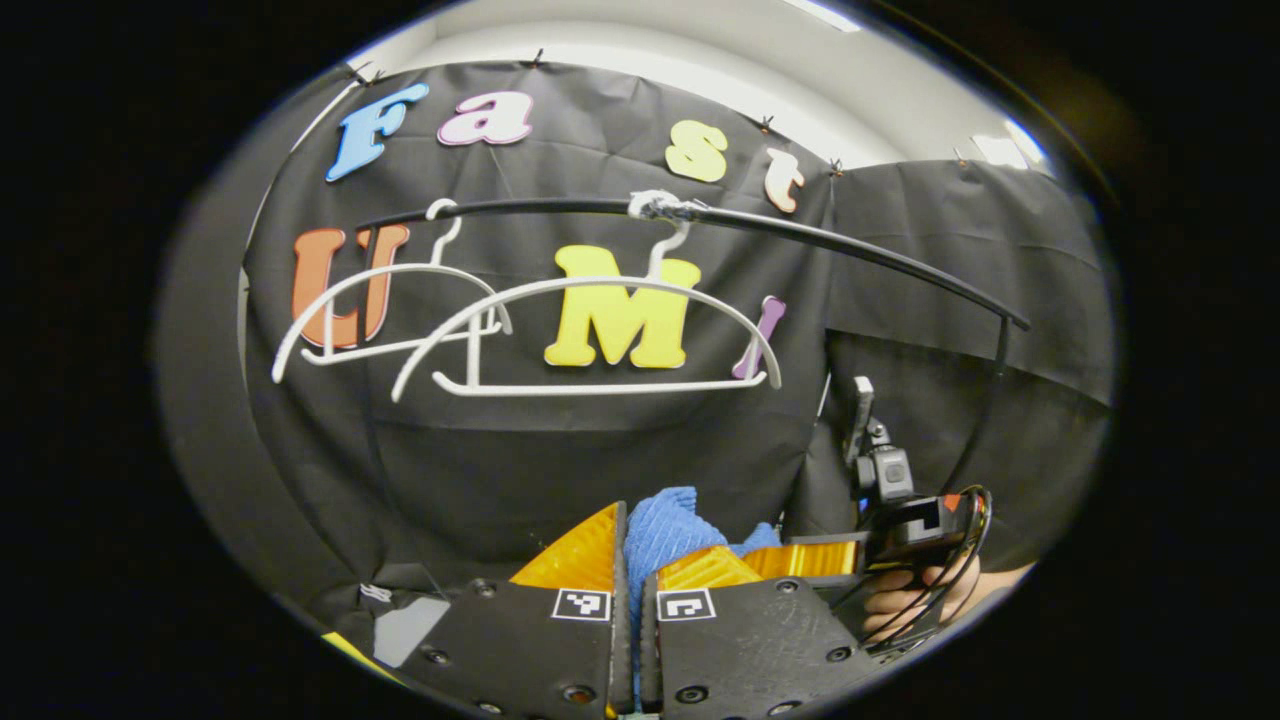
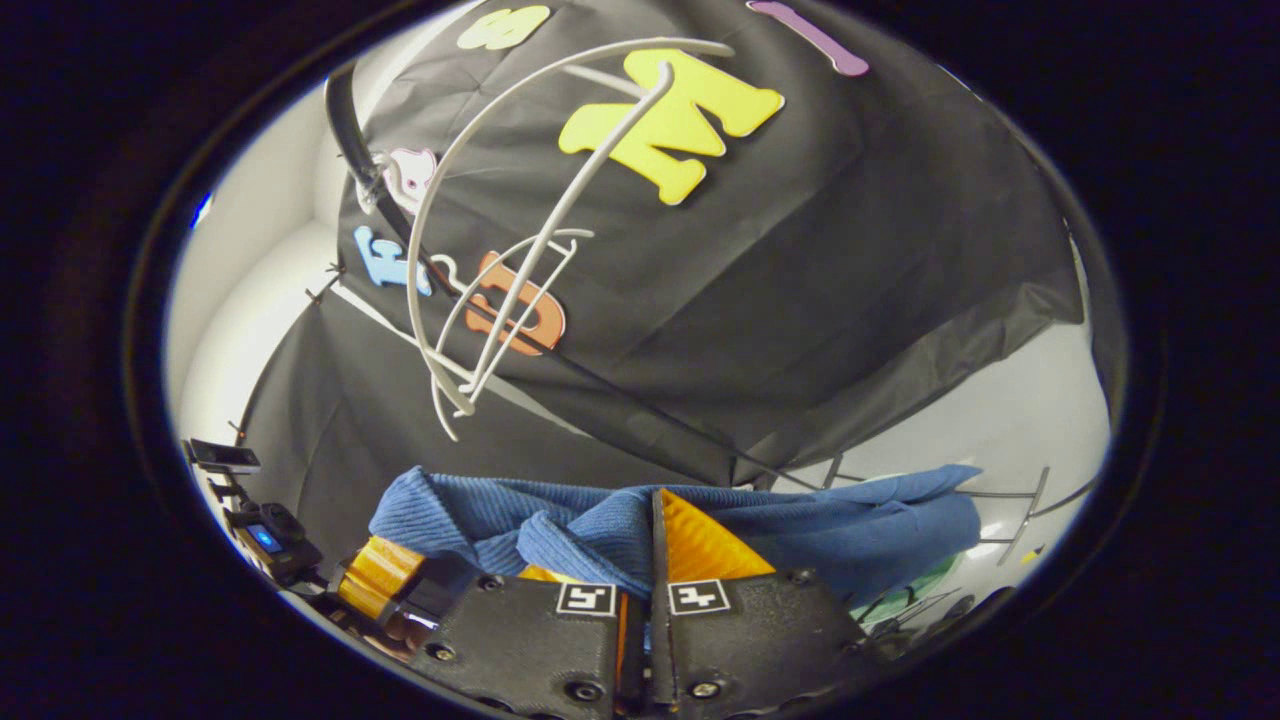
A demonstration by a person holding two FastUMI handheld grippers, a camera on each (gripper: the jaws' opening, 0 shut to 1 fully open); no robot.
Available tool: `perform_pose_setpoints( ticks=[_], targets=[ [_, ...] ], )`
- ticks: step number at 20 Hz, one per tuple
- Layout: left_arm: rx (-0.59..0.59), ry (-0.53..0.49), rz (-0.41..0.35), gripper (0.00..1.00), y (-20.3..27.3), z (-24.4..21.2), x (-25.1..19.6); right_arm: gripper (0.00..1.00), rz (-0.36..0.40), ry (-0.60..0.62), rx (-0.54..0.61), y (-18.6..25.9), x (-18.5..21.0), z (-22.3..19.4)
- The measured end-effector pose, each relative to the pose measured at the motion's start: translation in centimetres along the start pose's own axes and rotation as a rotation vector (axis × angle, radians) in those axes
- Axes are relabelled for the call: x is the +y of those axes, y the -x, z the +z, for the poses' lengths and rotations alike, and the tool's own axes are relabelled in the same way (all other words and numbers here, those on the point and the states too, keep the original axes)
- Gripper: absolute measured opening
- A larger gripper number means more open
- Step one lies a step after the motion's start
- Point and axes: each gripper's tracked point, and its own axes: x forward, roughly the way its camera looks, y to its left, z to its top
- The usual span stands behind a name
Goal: Grasp the clothes on the hanger with both hands and then place them into the laundry hamper below.
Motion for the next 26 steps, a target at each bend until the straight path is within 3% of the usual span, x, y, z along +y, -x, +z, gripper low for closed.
perform_pose_setpoints(
  ticks=[3,4,7,11,16,21,26],
  targets=[
    [-0.009,0.009,-0.007,0.08,-0.2,-0.1,-0.1,0.06,0.024,-0.025,0.016,0.0,0.4,-0.4],
    [-0.003,0.018,-0.007,0.03,-0.2,-0.4,0.2,0.06,0.01,-0.025,0.01,-0.1,-0.1,-0.5],
    [0.044,0.073,-0.004,0.04,-0.8,-2.6,1.4,0.06,-0.051,-0.052,0.035,-1.2,-2.6,-1.5],
    [0.151,0.117,0.024,0.03,-1.7,-8.1,3.3,0.06,-0.211,-0.023,0.08,-2.7,-8.4,-3.2],
    [0.297,0.126,0.094,0.03,-3.2,-14.9,5.4,0.06,-0.373,-0.091,0.183,-4.5,-15.4,-7.3],
    [0.404,0.152,0.127,0.04,-4.0,-19.9,6.2,0.06,-0.5,-0.079,0.223,-5.9,-19.8,-9.0],
    [0.482,0.135,0.175,0.03,-4.7,-23.1,7.7,0.07,-0.57,-0.066,0.257,-7.3,-21.8,-9.4]
  ],
)
